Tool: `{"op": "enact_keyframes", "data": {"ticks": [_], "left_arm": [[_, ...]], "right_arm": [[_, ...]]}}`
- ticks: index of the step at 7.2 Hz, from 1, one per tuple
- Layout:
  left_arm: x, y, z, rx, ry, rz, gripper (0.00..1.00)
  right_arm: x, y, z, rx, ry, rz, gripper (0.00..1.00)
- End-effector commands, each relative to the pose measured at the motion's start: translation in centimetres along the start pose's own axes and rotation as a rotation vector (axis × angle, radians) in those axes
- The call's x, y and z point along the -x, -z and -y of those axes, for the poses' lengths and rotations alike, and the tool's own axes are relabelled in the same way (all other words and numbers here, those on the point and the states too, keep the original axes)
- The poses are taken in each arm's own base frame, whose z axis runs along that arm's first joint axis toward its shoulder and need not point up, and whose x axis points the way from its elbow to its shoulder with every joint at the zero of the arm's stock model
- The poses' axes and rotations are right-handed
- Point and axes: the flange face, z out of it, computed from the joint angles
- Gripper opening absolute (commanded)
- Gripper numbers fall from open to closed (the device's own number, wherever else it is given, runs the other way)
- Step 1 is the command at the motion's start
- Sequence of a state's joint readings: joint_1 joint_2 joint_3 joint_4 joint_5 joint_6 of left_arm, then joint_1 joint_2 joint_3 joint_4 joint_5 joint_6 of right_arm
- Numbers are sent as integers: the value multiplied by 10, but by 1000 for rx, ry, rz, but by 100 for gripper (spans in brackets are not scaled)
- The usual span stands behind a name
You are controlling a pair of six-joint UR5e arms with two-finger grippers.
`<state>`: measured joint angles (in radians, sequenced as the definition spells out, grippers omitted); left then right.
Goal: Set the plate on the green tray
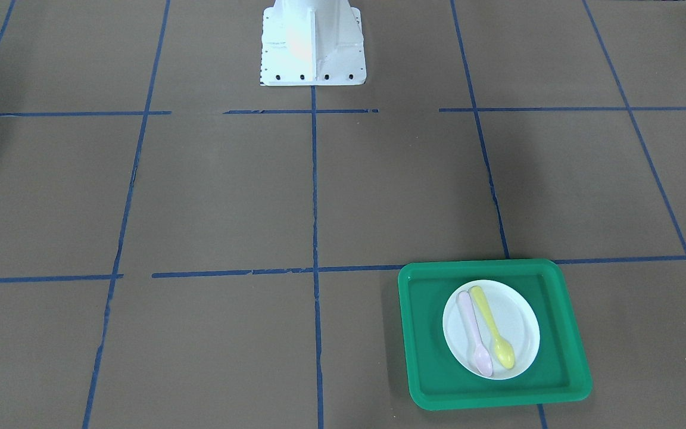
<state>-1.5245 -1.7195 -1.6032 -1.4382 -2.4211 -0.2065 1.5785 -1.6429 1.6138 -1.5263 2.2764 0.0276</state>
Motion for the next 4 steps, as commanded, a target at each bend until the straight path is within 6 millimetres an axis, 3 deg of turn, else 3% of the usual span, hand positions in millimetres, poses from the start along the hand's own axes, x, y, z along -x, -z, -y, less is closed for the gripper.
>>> {"op": "enact_keyframes", "data": {"ticks": [1, 3, 4], "left_arm": [[26, -2, -68, 8, -10, 7, 100], [63, -8, -121, 28, 17, 4, 100], [80, -20, -139, 55, 41, 4, 100]], "right_arm": [[0, 0, 0, 0, 0, 0, 100], [0, 0, 0, 0, 0, 0, 100], [0, 0, 0, 0, 0, 0, 100]]}}
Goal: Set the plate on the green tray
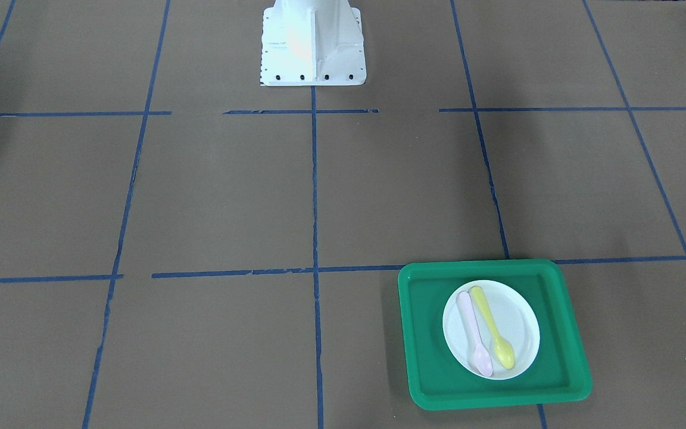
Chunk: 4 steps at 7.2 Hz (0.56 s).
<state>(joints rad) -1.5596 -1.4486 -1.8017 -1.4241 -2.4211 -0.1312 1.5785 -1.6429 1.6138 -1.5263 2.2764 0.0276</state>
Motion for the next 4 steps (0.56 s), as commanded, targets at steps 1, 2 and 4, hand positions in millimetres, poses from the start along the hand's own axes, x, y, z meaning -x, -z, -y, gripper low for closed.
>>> {"op": "enact_keyframes", "data": {"ticks": [1, 2, 4], "left_arm": [[31, -18, -40, 41, 46, 0, 100], [41, -26, -42, 55, 62, 3, 100], [35, -16, -37, 39, 69, 4, 100]], "right_arm": [[0, 0, 0, 0, 0, 0, 100], [0, 0, 0, 0, 0, 0, 100], [0, 0, 0, 0, 0, 0, 100]]}}
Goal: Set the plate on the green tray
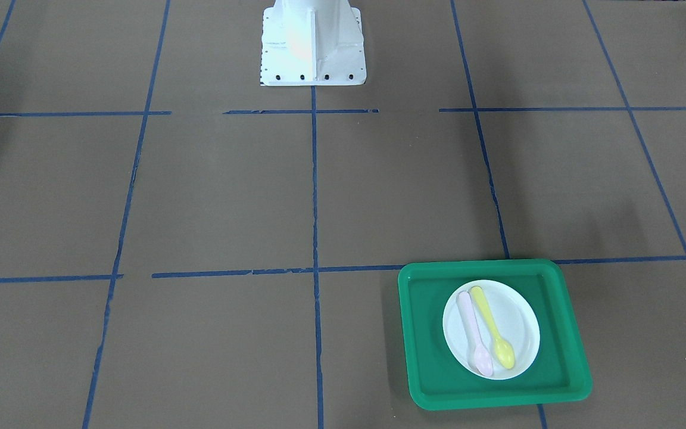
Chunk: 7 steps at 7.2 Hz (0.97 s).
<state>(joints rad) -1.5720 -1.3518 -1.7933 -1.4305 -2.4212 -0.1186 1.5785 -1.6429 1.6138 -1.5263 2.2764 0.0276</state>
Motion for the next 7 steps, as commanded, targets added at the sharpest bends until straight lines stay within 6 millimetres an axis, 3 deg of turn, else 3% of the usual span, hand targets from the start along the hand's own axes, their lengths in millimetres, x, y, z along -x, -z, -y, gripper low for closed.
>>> {"op": "enact_keyframes", "data": {"ticks": [1, 3, 5, 6, 7], "left_arm": [[-4, 27, 4, -50, 19, -8, 100], [-6, 29, 26, -52, 21, -10, 100], [-7, 35, 24, -75, -30, 27, 100], [-1, 30, 26, -52, -171, 55, 100], [-2, 28, 31, -27, -173, 56, 100]], "right_arm": [[0, 0, 0, 0, 0, 0, 100], [0, 0, 0, 0, 1, 0, 100], [0, 0, 0, 0, 0, 0, 100], [0, 0, 0, 0, 0, 0, 100], [0, 0, 0, 0, 0, 0, 100]]}}
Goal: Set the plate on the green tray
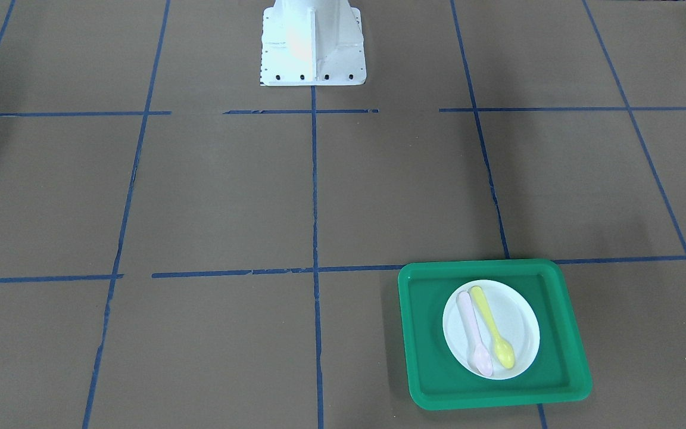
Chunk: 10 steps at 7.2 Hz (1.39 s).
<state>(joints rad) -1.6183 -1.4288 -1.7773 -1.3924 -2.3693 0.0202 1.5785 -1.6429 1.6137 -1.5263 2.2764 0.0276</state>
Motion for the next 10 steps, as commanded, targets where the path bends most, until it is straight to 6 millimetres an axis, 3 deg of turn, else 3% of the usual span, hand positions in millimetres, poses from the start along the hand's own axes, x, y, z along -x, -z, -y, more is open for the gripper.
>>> {"op": "enact_keyframes", "data": {"ticks": [1, 5, 10], "left_arm": [[3, -3, 11, 25, -48, 9, 100], [9, -8, 25, 35, -15, 10, 100], [10, -7, 28, 35, -12, 44, 100]], "right_arm": [[0, 0, 0, 0, 0, 0, 100], [0, 0, 0, 0, 0, 0, 100], [0, 0, 0, 0, 0, 0, 100]]}}
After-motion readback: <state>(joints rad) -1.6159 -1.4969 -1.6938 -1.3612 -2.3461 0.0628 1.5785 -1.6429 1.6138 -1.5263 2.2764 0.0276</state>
